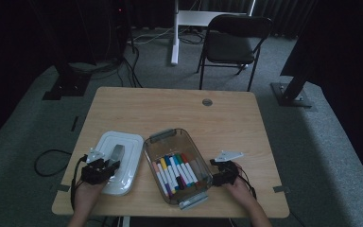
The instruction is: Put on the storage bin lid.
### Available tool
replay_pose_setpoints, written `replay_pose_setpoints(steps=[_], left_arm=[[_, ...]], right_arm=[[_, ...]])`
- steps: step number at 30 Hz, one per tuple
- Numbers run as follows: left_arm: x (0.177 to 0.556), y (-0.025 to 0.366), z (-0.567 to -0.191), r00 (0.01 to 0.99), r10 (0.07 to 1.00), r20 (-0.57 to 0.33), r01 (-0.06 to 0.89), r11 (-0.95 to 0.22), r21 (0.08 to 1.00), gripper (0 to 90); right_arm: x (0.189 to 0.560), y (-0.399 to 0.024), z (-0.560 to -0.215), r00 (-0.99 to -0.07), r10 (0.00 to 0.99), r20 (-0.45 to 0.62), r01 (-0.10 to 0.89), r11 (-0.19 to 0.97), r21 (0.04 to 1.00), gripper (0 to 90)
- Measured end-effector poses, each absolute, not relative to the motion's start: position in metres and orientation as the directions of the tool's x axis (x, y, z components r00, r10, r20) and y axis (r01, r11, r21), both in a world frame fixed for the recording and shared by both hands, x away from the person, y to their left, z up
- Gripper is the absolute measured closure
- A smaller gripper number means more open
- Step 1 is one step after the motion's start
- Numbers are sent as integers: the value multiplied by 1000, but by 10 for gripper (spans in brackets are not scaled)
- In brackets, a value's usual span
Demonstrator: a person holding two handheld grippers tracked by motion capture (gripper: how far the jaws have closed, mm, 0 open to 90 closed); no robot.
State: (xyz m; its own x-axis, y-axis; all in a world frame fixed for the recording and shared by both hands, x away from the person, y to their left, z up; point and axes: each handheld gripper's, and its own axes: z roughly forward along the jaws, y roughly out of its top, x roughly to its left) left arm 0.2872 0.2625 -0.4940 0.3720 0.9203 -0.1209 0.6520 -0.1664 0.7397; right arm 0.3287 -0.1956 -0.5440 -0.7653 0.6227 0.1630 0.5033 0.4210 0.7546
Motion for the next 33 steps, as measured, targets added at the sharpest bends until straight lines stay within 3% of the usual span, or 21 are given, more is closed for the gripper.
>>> replay_pose_setpoints(steps=[16, 33], left_arm=[[265, 284, -449, 357, 922, -149, 604, -106, 790, 691], [253, 256, -397, 517, 845, -132, 509, -180, 842, 691]], right_arm=[[316, -163, -542, -834, 537, 123, 430, 496, 754, 126], [311, -115, -544, -847, 526, 71, 393, 531, 751, 108]])
